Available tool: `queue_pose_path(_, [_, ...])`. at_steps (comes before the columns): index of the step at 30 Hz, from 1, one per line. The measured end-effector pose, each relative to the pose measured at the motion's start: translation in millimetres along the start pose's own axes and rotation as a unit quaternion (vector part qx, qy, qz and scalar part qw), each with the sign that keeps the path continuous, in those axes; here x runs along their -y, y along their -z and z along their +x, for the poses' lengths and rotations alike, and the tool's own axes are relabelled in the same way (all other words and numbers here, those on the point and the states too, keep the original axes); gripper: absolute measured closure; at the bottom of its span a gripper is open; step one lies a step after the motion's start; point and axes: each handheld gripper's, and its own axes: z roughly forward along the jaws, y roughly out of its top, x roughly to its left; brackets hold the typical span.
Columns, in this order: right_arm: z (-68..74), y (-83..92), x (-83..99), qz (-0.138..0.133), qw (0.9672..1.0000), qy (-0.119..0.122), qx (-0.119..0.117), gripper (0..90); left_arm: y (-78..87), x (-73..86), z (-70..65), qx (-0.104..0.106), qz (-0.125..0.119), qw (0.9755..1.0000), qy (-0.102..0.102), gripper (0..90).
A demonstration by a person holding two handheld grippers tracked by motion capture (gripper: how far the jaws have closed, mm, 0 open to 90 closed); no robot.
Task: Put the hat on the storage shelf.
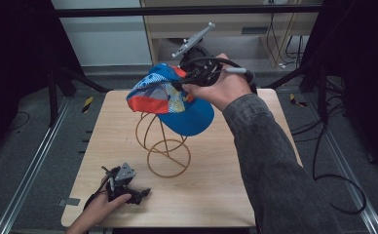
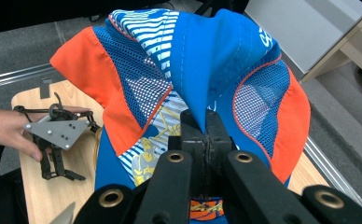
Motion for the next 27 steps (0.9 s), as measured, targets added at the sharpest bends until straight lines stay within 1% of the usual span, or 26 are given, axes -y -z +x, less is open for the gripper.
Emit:
queue_pose_path(9, [2.0,-4.7,-2.4,0.001,1.0,0.001,-0.004,90.0,0.0,0.0,0.0,0.0,0.0,1.0,0.0,0.0])
queue_pose_path(14, [2.1,-10.9,-4.7,0.005,1.0,0.001,-0.008,90.0,-0.1,0.0,-0.1,0.0,-0.001,1.0,0.001,0.0])
queue_pose_path(18, [2.9,-18.4,-9.0,0.002,0.9999,-0.002,-0.013,90.0,-0.1,0.0,-0.1,0.0,-0.001,1.0,0.001,0.0])
queue_pose_path(23, [5.8,-31.5,-14.2,0.013,0.9998,0.004,-0.017,90.0,-0.1,-0.1,-0.4,0.0,0.0,1.0,0.002,0.0])
queue_pose_path(27, [6.2,-39.4,-17.4,0.018,0.9996,0.003,-0.021,90.0,0.0,-0.1,-0.4,0.0,0.0,1.0,0.002,0.0])
